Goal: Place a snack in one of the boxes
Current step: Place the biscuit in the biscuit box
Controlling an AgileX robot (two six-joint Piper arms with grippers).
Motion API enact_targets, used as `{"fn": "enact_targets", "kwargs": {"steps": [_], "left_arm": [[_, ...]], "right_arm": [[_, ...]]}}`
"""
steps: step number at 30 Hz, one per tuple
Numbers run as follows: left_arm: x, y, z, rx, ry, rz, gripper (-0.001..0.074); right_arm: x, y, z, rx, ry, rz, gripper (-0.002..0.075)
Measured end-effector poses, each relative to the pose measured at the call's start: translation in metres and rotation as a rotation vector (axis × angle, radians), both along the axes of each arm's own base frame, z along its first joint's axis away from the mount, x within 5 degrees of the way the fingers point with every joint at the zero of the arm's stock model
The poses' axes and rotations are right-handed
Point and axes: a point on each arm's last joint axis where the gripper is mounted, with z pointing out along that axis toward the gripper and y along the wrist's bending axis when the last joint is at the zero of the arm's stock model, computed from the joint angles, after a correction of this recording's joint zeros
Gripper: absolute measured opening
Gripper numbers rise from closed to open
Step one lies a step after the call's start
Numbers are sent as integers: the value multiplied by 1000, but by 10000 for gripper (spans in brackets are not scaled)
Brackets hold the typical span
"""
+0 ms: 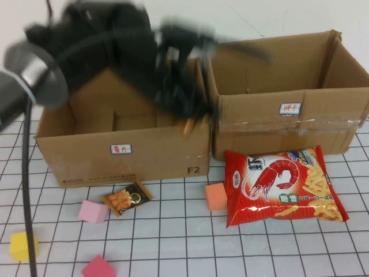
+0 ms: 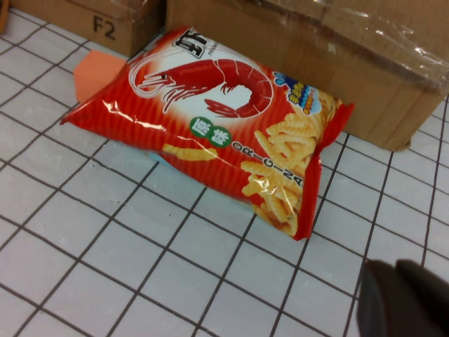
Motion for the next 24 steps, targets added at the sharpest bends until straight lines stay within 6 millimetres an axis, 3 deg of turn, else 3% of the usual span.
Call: {"fn": "enact_targets", "kwargs": {"steps": [3, 6, 9, 14, 16, 19, 22, 24], "left_arm": [[16, -12, 44, -228, -246, 36, 125], [32, -23, 61, -412, -390, 79, 125], [51, -35, 52, -499, -450, 110, 125], [83, -55, 3, -463, -434, 112, 136], [90, -61, -16, -427, -396, 97, 206], [96, -65, -31, -374, -380, 69, 415], [95, -65, -28, -351, -381, 50, 599], [91, -63, -18, -307, -374, 13, 630]], "right_arm": [[0, 0, 0, 0, -1, 0, -1], [0, 0, 0, -2, -2, -1, -1], [0, 0, 0, -2, -6, -3, -1], [0, 0, 1, -2, -7, -4, -1], [0, 0, 1, -2, -9, -4, -1], [0, 0, 1, -2, -9, -4, -1], [0, 0, 1, -3, -9, -4, -1], [0, 0, 1, -6, -10, -2, -1]]}}
